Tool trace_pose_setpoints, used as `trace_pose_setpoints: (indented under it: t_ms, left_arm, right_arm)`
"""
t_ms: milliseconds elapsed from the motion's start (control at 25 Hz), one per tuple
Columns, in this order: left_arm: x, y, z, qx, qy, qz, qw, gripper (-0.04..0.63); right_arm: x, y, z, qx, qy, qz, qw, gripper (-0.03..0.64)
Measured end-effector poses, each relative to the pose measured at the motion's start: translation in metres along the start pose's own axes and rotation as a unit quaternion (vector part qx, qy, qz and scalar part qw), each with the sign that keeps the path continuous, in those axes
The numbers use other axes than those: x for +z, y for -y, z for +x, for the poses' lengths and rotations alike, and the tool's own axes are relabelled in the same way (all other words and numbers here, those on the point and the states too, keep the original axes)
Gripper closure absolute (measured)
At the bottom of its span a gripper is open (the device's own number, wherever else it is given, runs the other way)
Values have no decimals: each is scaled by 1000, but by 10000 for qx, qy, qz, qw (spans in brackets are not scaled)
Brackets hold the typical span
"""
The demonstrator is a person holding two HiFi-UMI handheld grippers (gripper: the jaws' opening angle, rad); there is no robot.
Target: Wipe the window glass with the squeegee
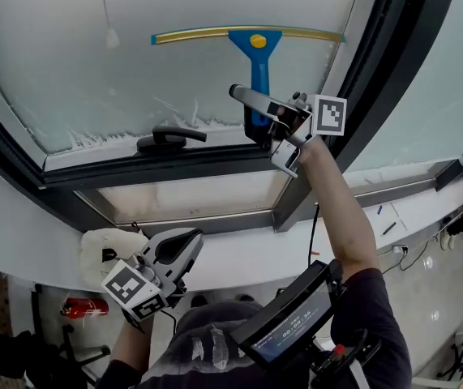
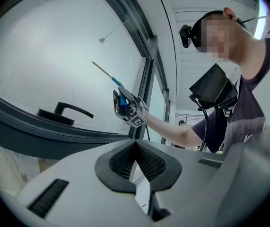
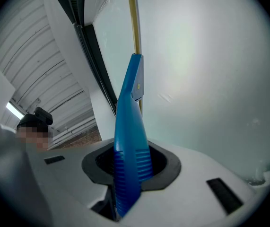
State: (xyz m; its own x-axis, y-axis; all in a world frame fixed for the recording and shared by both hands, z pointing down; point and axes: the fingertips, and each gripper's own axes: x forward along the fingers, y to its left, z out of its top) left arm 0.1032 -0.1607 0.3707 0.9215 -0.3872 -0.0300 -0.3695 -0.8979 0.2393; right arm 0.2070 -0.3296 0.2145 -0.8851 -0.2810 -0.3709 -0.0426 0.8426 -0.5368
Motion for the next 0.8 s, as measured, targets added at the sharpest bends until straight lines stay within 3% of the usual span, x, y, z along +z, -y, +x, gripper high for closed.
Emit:
trace_pose_setpoints:
  t_ms: [360, 640, 800]
  left_arm:
    - [-5, -6, -9, 186, 21, -116, 9998, 591]
    - [-9, -8, -15, 123, 43, -215, 9997, 591]
    - [-9, -10, -23, 102, 81, -238, 9996, 591]
  right_arm:
    - [-33, 8, -3, 59, -244, 22, 9997, 526]
    - [-45, -26, 2, 69, -413, -481, 9980, 528]
    - [-67, -56, 4, -91, -799, -1042, 9913, 537]
